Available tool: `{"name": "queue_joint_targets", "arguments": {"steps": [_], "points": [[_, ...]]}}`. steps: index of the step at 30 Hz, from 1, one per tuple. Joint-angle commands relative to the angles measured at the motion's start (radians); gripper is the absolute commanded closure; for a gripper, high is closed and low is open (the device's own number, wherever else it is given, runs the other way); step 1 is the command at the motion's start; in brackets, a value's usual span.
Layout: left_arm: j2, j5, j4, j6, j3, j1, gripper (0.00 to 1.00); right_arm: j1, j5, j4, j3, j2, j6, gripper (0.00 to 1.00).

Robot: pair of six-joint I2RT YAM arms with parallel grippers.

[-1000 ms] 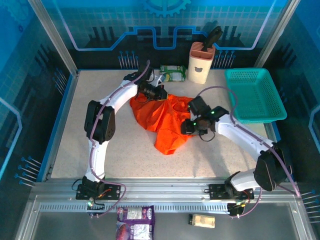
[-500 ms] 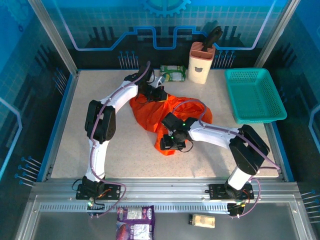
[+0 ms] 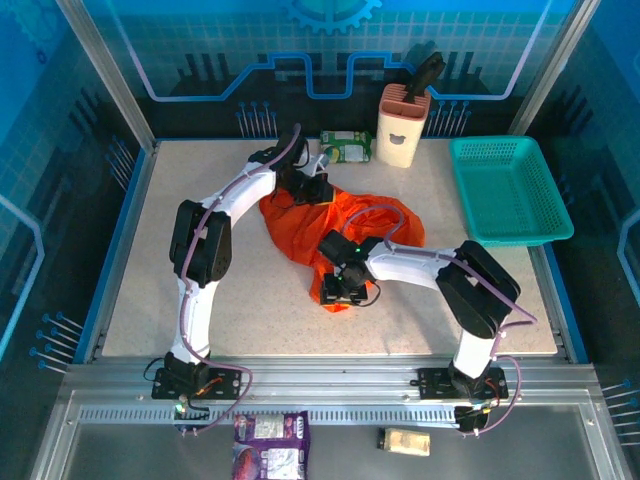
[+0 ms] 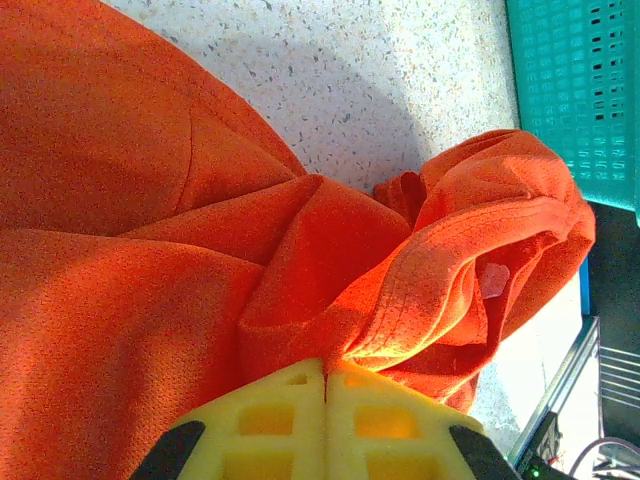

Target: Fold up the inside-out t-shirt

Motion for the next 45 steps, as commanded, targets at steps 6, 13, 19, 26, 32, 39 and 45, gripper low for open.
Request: {"name": "queue_joint_targets", "arguments": {"steps": [6, 13, 19, 26, 32, 39, 45], "points": [[-0.068, 0.001, 0.022, -0.02, -0.049, 0.004, 0.94, -0.001, 0.035, -0.007, -0.002, -0.043, 0.0, 1.0], [-0.22, -0.066, 0.074, -0.022, -0.169, 0.037, 0.66, -0.121, 0.097, -0.029, -0.059, -0.306, -0.033, 1.0], [-0.369, -0.163, 0.101, -0.002, -0.351, 0.142, 0.58, -0.337, 0.12, -0.146, -0.057, -0.507, -0.142, 1.0], [-0.373, -0.385, 0.011, 0.111, -0.475, 0.189, 0.55, -0.632, 0.086, -0.242, -0.035, -0.616, -0.277, 1.0], [-0.301, -0.442, 0.028, 0.108, -0.507, 0.171, 0.57, -0.732, 0.025, -0.241, -0.035, -0.628, -0.304, 1.0], [-0.274, -0.436, 0.033, 0.087, -0.524, 0.143, 0.66, -0.737, 0.026, -0.241, -0.037, -0.637, -0.297, 1.0], [-0.317, -0.462, 0.067, 0.055, -0.609, 0.094, 0.66, -0.739, 0.027, -0.243, -0.036, -0.644, -0.292, 1.0]]}}
